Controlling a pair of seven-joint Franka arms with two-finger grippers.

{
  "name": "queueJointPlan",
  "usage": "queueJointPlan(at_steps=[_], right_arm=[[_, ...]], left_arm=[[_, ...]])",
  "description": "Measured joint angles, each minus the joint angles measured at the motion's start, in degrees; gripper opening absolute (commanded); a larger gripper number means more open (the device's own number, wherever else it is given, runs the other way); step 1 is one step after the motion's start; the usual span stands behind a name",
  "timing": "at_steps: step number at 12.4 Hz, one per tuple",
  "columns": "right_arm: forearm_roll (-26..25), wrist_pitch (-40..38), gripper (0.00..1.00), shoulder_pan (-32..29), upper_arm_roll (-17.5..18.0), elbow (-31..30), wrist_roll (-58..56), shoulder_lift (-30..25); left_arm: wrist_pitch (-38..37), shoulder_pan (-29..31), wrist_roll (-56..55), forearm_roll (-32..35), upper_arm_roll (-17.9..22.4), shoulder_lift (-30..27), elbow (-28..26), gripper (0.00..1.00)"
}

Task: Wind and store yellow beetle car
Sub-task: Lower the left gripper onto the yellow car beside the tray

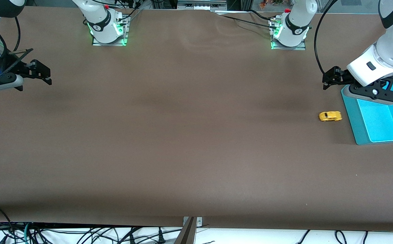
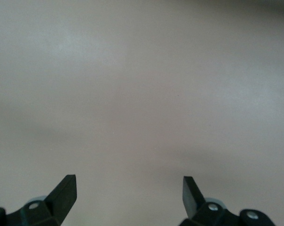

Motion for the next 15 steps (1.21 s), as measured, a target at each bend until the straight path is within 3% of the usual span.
queueJointPlan(at_steps=[6, 12, 15], right_arm=[[0.1, -1.5, 1.0, 0.5, -0.3, 0.3, 1.3, -0.1], [0.2, -2.7, 1.0, 0.6, -0.3, 1.7, 3.4, -0.1], [0.2, -3.5, 1.0, 0.7, -0.3, 2.2, 3.4, -0.1]], left_arm=[[-1.5, 0.0, 2.7, 0.0, 0.0, 0.8, 0.0, 1.0], [-4.2, 0.8, 26.9, 0.0, 0.2, 1.5, -0.6, 1.0], [-5.5, 2.3, 40.0, 0.0, 0.5, 2.6, -4.5, 1.0]])
